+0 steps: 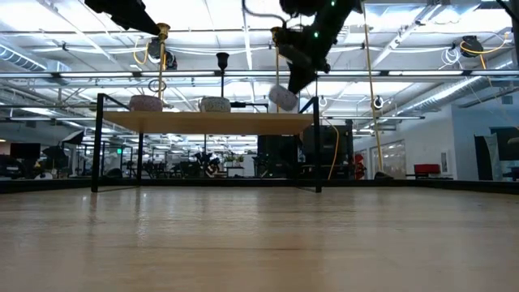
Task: Pick & Place candle stick holders
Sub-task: Put the red candle on the shelf aligned with the other candles, then return to Home Position
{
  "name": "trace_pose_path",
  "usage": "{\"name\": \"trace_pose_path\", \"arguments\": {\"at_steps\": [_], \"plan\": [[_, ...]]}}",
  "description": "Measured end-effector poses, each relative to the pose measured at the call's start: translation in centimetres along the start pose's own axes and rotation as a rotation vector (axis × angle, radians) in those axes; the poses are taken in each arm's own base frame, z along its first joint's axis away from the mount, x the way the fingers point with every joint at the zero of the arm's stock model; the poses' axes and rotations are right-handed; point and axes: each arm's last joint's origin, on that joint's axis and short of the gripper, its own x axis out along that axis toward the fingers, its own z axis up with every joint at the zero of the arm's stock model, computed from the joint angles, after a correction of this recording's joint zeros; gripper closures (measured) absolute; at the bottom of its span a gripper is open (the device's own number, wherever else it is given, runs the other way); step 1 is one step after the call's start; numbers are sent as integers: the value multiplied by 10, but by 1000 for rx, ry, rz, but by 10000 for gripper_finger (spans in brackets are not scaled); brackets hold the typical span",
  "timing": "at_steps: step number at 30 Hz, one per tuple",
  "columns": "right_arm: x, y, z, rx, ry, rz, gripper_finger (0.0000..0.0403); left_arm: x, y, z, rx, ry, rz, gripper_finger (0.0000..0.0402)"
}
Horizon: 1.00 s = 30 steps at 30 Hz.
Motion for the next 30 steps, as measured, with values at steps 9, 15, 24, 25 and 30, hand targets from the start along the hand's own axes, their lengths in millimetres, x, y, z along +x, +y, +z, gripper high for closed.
{"name": "trace_pose_path", "arguments": {"at_steps": [9, 15, 24, 25, 30], "plan": [[27, 4, -2, -11, 46, 84, 401, 0, 0, 0, 2, 2, 0, 304], [27, 4, -3, -12, 51, 85, 398, 0, 0, -1, 4, 8, 0, 304], [27, 4, -4, -21, 55, 85, 348, 0, 0, -1, 2, 7, -1, 304], [27, 4, -3, -20, 53, 85, 340, 0, 0, -1, 2, 8, 0, 304], [27, 4, -3, -20, 52, 84, 311, 0, 0, -1, 2, 8, -1, 304]]}}
